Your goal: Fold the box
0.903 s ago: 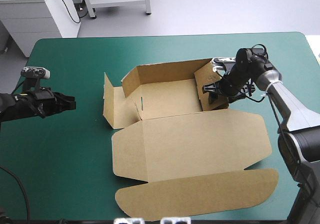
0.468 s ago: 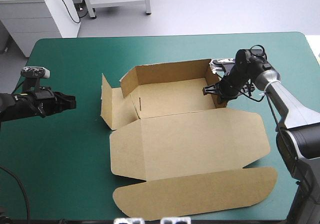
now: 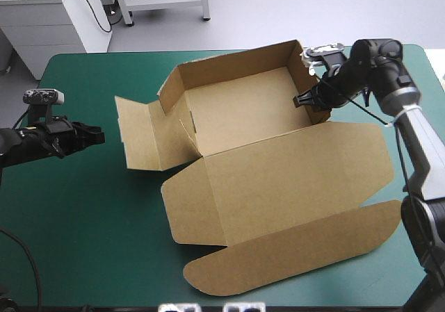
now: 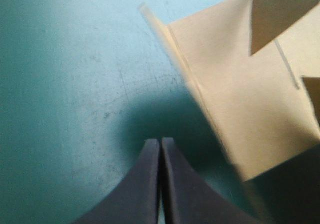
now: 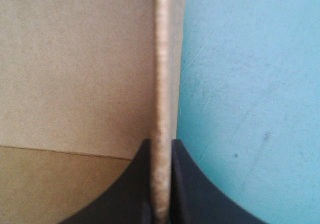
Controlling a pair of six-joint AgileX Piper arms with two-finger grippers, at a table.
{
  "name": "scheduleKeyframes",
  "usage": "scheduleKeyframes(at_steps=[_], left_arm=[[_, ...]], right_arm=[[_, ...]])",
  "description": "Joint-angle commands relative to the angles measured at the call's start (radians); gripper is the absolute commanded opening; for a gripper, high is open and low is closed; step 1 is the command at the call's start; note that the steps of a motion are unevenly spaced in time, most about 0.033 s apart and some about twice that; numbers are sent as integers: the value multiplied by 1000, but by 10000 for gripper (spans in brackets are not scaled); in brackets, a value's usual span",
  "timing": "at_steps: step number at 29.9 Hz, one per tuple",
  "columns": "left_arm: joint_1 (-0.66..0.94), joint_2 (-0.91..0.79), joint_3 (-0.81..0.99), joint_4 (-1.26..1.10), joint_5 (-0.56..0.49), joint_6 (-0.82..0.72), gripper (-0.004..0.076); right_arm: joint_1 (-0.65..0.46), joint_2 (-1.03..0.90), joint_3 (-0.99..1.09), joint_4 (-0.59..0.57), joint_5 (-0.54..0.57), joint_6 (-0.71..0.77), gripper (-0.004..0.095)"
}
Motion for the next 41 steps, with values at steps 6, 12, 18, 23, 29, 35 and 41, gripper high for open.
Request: scheduleKeyframes(at_steps=[6,12,18,23,29,35,41], left_arm=[[2,92,-27,-59,-127,-7,-8],[2,202,-27,-73,-129,-7,-8],[-3,308,-27,-270,-2,5,-9],[-61,350,-27,-272,-20,-12,-9],[-169,352,-42,-341,-61,-28,-9],[-266,352,-99,-495,-19,-43,-9],[-293,352,-155,-608,54,-48,-9]], right_arm=[[-84,-193,-35,137,19,-46,-14],[-102,-243,-35,191,19,-75,-14],[-99,-246,-35,398,19,-142,-14],[-99,-215,-37,449,12,-180,-14],[-99,-160,-37,447,-15,-180,-14],[-99,-108,-37,365,-53,-165,-14],[-99,-92,-37,238,-84,-111,-13]])
